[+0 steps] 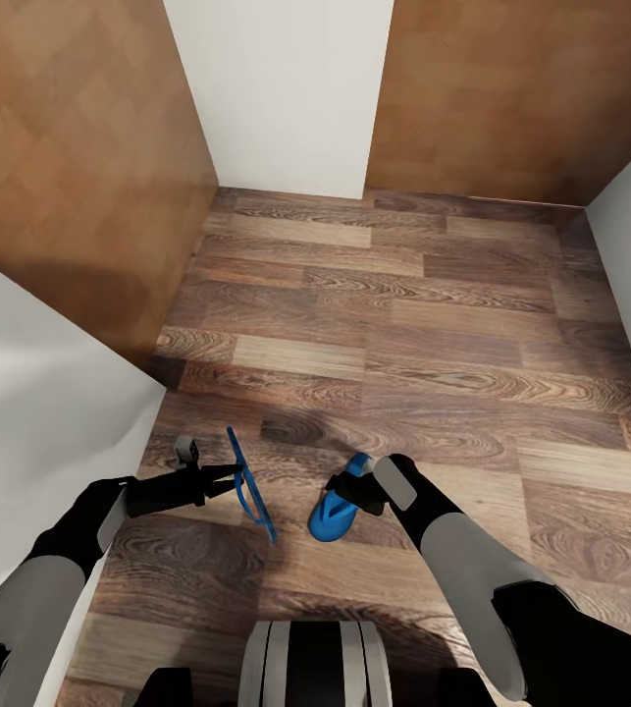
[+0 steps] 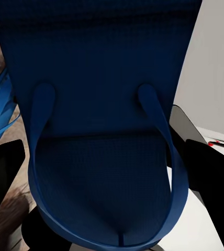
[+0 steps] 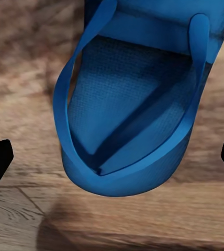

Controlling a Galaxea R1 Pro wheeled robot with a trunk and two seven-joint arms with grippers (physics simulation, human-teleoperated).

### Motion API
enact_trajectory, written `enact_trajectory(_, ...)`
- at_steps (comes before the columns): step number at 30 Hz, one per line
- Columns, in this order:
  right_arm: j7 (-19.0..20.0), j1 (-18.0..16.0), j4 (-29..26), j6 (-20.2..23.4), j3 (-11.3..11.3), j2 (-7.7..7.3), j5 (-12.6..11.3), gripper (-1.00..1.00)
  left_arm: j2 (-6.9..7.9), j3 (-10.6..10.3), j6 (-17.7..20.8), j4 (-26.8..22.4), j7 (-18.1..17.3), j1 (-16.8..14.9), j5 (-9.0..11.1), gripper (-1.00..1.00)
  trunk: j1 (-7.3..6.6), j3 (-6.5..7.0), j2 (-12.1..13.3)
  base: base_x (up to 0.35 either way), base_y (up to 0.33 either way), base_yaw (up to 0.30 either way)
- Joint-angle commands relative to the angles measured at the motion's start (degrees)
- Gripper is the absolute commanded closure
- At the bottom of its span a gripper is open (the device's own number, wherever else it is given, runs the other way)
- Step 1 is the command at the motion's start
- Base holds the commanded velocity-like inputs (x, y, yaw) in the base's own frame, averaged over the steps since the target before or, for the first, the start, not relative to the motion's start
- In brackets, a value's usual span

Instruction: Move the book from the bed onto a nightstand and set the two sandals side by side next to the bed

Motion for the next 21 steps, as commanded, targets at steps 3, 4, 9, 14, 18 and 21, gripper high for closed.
enact_trajectory(3, -0.56, -0.01, -0.08, 0.09, 0.21, 0.0, -0.52, -1.0, 0.01, 0.0, 0.59, -0.01, -0.16, -0.01, 0.09, 1.0, -0.01, -0.03, -0.01, 0.0, 0.0, 0.0)
enact_trajectory(4, -0.56, -0.01, -0.08, 0.09, 0.21, 0.0, -0.52, -1.0, 0.01, 0.0, 0.59, -0.01, -0.17, -0.01, 0.09, 1.0, -0.01, -0.03, -0.01, 0.0, 0.0, 0.0)
enact_trajectory(9, -0.57, -0.01, -0.08, 0.09, 0.21, 0.0, -0.52, -1.0, 0.01, 0.0, 0.59, -0.01, -0.17, -0.01, 0.09, 1.0, 0.12, -1.14, -0.08, 0.0, 0.0, 0.0)
enact_trajectory(14, -0.58, -0.01, -0.08, 0.09, 0.21, 0.0, -0.52, -1.0, 0.01, 0.0, 0.6, -0.01, -0.17, -0.01, 0.09, 1.0, 0.2, -1.8, -0.12, 0.0, 0.0, 0.0)
enact_trajectory(18, -0.58, -0.01, -0.08, 0.09, 0.21, 0.0, -0.54, -1.0, 0.01, 0.0, 0.64, -0.01, -0.17, -0.01, 0.09, 1.0, 0.2, -1.8, -0.12, 0.0, 0.0, 0.0)
enact_trajectory(21, -0.58, -0.01, -0.08, 0.09, 0.21, 0.0, -0.58, -1.0, 0.06, 0.04, 0.66, 0.01, -0.17, -0.01, 0.09, 1.0, 0.2, -1.8, -0.12, 0.0, 0.0, 0.0)
